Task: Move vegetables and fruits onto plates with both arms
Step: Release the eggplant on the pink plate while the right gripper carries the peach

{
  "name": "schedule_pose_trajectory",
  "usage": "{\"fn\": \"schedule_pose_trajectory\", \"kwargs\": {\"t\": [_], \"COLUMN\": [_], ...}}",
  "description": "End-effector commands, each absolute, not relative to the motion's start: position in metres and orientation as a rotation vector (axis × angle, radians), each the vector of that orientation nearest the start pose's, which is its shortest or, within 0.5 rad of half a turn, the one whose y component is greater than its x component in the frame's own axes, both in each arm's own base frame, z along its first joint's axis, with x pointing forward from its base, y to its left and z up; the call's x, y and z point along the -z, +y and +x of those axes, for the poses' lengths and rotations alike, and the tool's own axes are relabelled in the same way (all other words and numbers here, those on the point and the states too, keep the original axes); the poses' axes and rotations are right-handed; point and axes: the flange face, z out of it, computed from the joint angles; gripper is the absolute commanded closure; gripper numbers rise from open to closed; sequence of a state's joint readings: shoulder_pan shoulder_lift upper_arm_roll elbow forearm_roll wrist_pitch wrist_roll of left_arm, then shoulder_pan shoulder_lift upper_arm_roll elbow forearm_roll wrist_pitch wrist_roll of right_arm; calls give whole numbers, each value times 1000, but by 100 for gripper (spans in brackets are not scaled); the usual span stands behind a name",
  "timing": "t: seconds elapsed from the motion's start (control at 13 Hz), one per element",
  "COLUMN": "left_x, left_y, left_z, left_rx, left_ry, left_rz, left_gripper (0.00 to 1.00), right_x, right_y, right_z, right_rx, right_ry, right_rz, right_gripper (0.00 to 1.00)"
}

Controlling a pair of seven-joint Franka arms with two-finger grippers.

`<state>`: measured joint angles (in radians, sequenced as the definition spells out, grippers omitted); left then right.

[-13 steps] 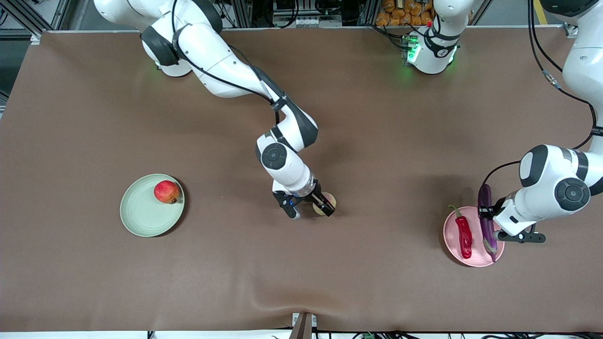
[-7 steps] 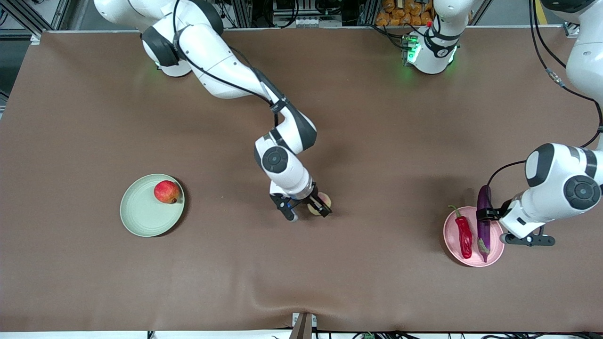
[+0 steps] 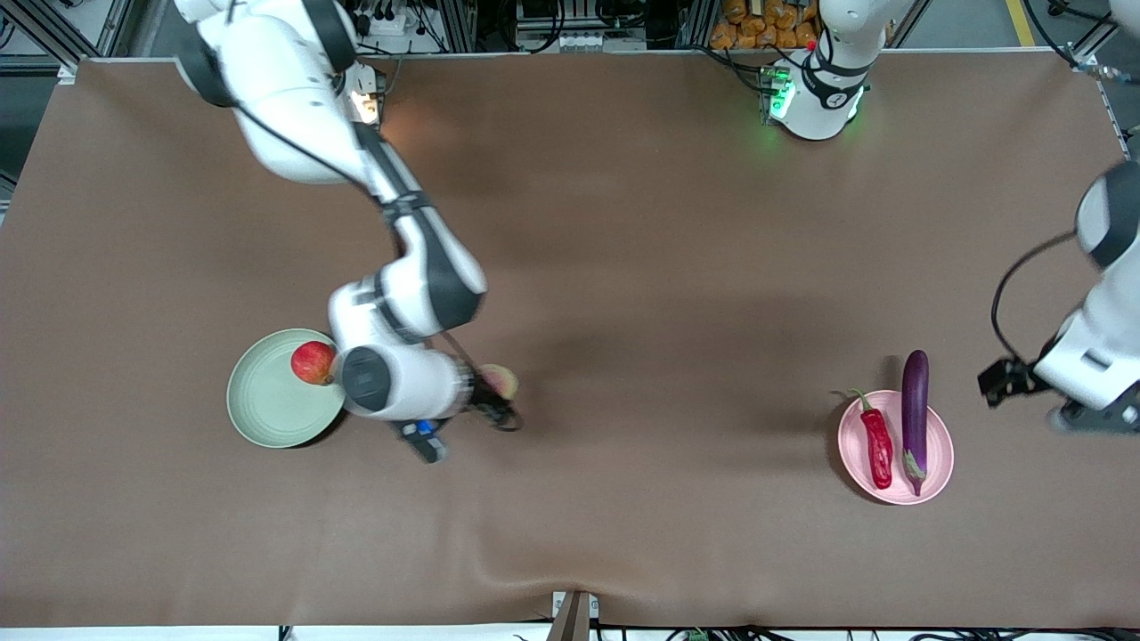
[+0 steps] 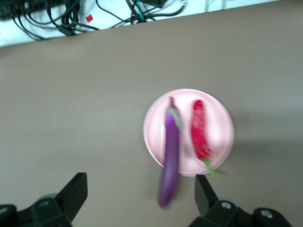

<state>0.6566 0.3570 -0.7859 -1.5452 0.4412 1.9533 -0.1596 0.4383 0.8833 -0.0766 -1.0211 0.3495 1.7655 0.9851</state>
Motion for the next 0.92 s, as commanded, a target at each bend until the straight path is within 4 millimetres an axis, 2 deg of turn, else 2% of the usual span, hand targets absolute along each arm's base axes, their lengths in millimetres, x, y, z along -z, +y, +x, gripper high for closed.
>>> {"fn": "schedule_pose_trajectory", "kwargs": {"t": [0.0,0.15,0.38,0.46,0.54,0.77,0.84], "left_x": [-571,-594,-633,-645,-648,-651,-649], "left_y": [-1,-6,-26,-36,-54,-42,-47], "left_z": [626,614,587,579,572,561,556], "left_rx": [202,117,112,134,129,42,3], "left_ry": [-37,-78,-91,-91,-81,-198,-193], "left_rz": [-3097,-3135,-3172,-3174,-3169,-3212,-3207], "left_gripper": [0,0,0,0,0,0,0], "right_x": [-323,-328,-329,-320,-310,-275,-258], "right_y": [238,172,95,79,59,-2,-19], "right_z": [703,717,728,727,725,720,715], "right_rx": [-502,-507,-462,-468,-484,-463,-452], "right_ry": [815,656,399,327,292,186,135], "right_rz": [-2874,-2895,-2949,-2972,-2971,-2938,-2924], "right_gripper": [100,100,100,100,100,100,100]}}
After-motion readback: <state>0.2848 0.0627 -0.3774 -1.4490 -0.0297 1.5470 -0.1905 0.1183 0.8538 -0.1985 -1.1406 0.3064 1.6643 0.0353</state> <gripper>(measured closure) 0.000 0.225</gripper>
